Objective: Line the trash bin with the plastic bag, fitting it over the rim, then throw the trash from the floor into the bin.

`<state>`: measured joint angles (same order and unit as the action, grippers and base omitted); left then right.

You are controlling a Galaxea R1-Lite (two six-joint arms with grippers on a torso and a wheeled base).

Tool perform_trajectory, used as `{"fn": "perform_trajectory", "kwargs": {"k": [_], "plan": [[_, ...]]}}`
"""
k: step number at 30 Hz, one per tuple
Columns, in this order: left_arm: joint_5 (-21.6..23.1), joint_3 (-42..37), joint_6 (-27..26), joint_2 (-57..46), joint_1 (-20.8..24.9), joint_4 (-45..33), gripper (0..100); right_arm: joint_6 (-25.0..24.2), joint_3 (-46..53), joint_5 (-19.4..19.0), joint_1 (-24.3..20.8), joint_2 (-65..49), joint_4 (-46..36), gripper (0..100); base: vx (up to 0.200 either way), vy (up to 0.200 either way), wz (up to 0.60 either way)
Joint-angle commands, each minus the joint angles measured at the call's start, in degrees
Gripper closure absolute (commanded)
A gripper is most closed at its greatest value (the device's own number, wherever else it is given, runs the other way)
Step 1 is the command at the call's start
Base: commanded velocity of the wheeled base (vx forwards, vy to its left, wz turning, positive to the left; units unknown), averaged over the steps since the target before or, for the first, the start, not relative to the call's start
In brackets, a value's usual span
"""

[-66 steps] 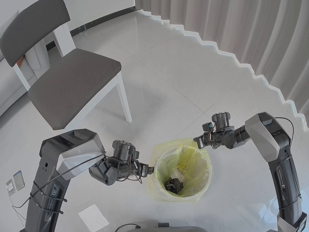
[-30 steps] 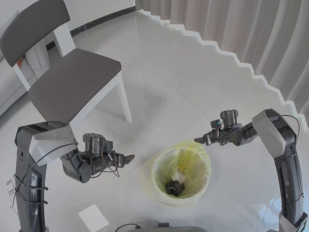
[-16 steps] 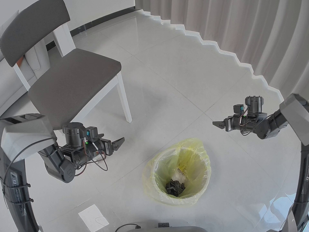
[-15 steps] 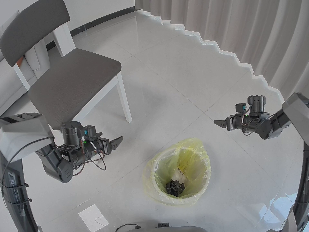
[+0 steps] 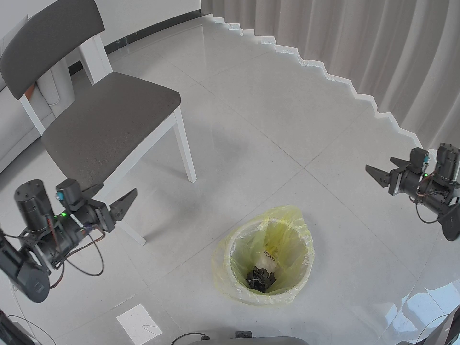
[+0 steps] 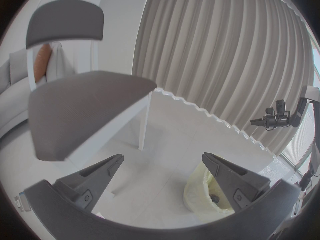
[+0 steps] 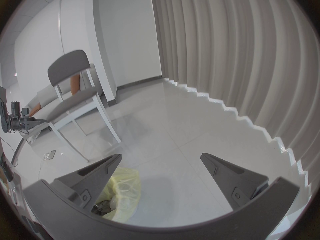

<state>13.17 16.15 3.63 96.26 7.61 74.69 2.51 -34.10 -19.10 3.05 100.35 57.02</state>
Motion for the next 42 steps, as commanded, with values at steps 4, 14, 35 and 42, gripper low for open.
{"fn": "perform_trajectory", "kwargs": {"k": [4, 14, 35, 42], "plan": [[3.1, -12.0, 3.9, -37.1, -7.0, -11.4, 0, -3.0, 17.2, -0.5, 1.2, -36.7, 2.1, 0, 0.000, 0.000, 0.00], [5.6, -10.0, 5.3, -72.6, -5.8, -46.7, 0, -11.6, 20.4, -2.0, 0.2, -76.9, -26.3, 0, 0.000, 0.000, 0.00], [-2.8, -16.2, -2.6, -96.3, -7.7, -71.4, 0, -6.6, 32.9, 8.1, -3.0, -100.4, -50.6, 0, 0.000, 0.000, 0.00], [-6.9, -16.2, -4.6, -96.3, -7.8, -71.7, 0, -5.6, 33.2, 24.9, -2.9, -100.3, -54.9, 0, 0.000, 0.000, 0.00]]}}
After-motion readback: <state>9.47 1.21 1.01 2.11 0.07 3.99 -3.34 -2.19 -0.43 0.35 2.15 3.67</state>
